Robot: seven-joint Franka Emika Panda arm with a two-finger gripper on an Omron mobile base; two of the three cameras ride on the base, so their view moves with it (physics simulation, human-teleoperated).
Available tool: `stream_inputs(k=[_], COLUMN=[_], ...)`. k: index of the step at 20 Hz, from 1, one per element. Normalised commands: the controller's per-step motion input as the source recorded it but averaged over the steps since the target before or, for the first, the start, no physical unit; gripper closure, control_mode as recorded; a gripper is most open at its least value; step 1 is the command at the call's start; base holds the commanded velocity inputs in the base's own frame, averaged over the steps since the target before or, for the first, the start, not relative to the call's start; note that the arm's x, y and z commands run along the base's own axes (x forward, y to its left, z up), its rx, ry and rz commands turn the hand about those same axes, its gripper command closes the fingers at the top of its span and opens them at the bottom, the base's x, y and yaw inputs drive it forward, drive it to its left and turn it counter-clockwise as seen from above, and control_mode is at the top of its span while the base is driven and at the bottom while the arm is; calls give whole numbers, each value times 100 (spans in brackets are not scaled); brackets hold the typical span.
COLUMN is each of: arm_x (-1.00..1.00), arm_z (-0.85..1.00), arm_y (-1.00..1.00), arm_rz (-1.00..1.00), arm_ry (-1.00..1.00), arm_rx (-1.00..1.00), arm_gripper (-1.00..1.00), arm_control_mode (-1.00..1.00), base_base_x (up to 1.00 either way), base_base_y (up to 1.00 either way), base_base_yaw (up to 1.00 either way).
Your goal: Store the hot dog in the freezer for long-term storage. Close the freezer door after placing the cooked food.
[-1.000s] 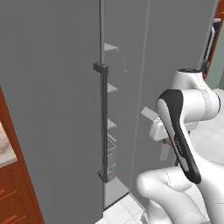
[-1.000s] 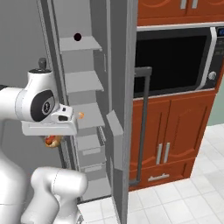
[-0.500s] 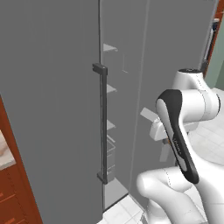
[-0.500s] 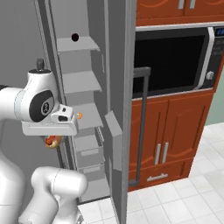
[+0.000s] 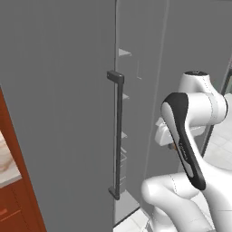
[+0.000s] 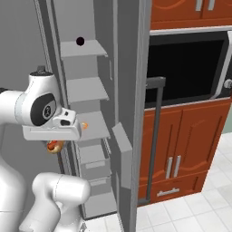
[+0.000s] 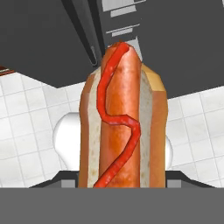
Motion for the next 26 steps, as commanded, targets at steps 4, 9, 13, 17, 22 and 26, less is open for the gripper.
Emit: stream_inputs(k=[4,9,13,17,22,26], arm_x=[0,0,0,0,0,0], arm_z=[0,0,0,0,0,0], arm_y=[0,0,0,0,0,0], arm_rz=[0,0,0,0,0,0], arm_ry=[0,0,0,0,0,0], arm_rx=[0,0,0,0,0,0], arm_gripper=[100,100,100,100,100,100], arm_control_mode=[100,100,100,100,100,100], base_base_x=[33,48,36,18,14,25], base_base_y=[-14,-4,-25,-37,-38,-24], base_base_yaw=[13,22,23,18,12,5])
